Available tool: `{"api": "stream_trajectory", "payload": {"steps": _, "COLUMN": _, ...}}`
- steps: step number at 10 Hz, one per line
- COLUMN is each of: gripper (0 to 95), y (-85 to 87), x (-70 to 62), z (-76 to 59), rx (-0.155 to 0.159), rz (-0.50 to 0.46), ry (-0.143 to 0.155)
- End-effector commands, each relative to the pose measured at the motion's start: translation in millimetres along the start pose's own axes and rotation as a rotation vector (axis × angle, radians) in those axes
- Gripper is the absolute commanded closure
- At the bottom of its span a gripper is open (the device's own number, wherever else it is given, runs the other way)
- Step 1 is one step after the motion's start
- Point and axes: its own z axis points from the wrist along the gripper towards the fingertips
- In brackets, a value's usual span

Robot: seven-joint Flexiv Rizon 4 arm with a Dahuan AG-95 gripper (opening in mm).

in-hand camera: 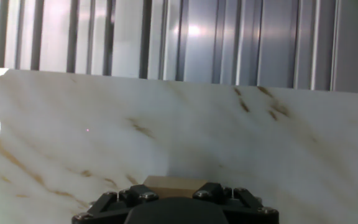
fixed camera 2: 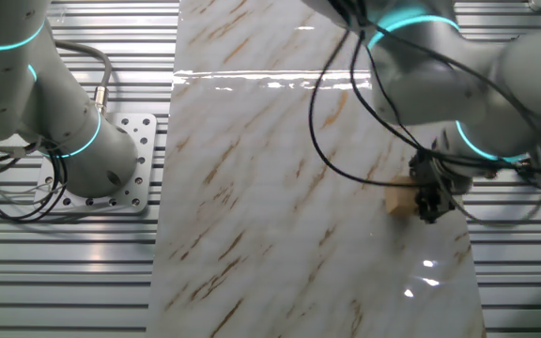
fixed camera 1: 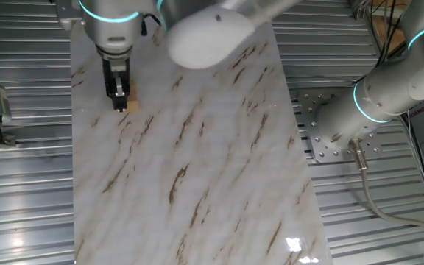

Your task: Pick up the small block on the left and move it to the right

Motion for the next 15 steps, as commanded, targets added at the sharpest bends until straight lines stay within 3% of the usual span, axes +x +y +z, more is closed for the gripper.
{"api": "stream_trajectory", "payload": {"steps": 1, "gripper": 95.0, "y": 11.2, "x": 1.6, "z": 6.0, "rx": 0.018, "rz": 0.022, "ry": -0.015}}
{"api": "stream_trajectory", "payload": {"steps": 3, "gripper": 95.0, "y": 25.4, "x": 1.4, "z": 5.7, "rx": 0.034, "rz": 0.05, "ry": -0.013}}
{"api": "stream_trajectory", "payload": {"steps": 11, "gripper": 95.0, "y": 70.8, "x": -5.2, "z": 7.0, "rx": 0.051, "rz": 0.151, "ry": -0.01}}
{"api": "stream_trajectory", "payload": {"steps": 15, "gripper": 95.0, "y": 81.2, "x": -9.8, "z": 8.0, "rx": 0.052, "rz": 0.171, "ry": -0.002}}
